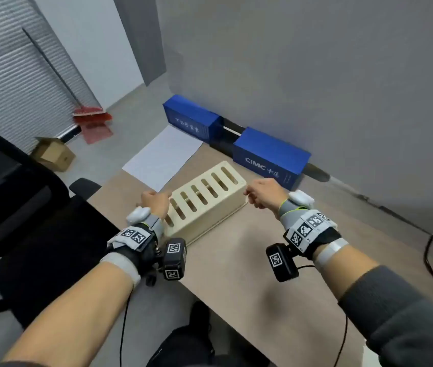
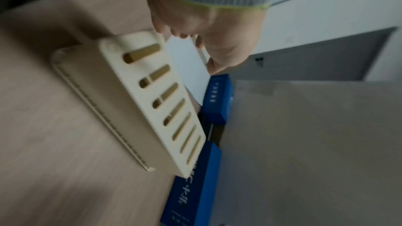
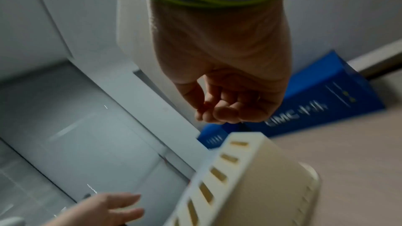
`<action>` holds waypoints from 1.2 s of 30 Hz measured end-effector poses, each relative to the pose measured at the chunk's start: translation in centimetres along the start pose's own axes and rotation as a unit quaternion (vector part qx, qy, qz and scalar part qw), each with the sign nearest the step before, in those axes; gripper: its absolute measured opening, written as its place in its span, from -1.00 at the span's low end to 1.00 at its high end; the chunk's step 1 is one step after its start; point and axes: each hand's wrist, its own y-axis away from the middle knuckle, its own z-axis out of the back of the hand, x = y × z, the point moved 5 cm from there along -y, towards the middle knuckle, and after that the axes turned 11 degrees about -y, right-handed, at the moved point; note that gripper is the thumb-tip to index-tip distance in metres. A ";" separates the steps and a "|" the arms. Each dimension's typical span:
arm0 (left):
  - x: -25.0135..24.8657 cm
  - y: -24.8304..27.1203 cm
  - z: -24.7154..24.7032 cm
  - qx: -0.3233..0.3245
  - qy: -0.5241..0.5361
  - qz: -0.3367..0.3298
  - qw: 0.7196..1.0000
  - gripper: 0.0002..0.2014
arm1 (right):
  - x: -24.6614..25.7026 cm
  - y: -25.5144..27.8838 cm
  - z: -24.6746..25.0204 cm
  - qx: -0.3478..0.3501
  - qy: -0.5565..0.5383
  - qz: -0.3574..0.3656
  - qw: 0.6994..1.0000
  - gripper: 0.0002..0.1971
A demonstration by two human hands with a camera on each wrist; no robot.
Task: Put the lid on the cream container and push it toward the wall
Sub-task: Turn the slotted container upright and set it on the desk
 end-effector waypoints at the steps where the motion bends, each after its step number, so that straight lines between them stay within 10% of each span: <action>1: 0.6 -0.4 0.2 0.001 0.014 0.026 1.000 -0.43 | -0.6 -0.9 -0.9 -0.002 0.015 -0.008 1.000 -0.77; 4: 2.9 -2.0 -0.4 0.035 0.027 0.090 0.995 -0.45 | -1.9 -3.5 -1.9 -0.055 0.066 -0.018 0.996 -0.89; 10: 3.6 -3.5 -1.9 0.198 0.048 0.121 0.972 -0.62 | -2.9 -7.1 -5.0 -0.071 0.039 -0.017 0.997 -0.46; 18: 2.5 -2.9 -2.1 0.243 0.032 0.119 0.962 -0.71 | -5.9 -9.2 -3.8 -0.070 0.006 -0.075 0.995 0.09; 22: 2.5 -3.7 -3.9 0.261 0.049 0.124 0.956 -0.46 | -6.6 -8.5 -1.3 -0.091 0.032 -0.105 0.990 0.09; 26: 5.8 -9.8 -9.1 0.214 0.051 0.140 0.966 0.24 | -3.7 -3.3 1.5 -0.129 -0.031 -0.108 0.985 -0.32; 29: 6.3 -11.8 -11.4 0.209 0.060 0.093 0.972 0.21 | -2.4 -0.9 3.5 -0.146 -0.067 -0.083 0.984 -0.57; 36: 0.3 -2.6 -13.1 0.312 0.116 0.065 0.941 -0.11 | -3.4 3.4 9.8 -0.234 -0.118 -0.092 0.961 -0.21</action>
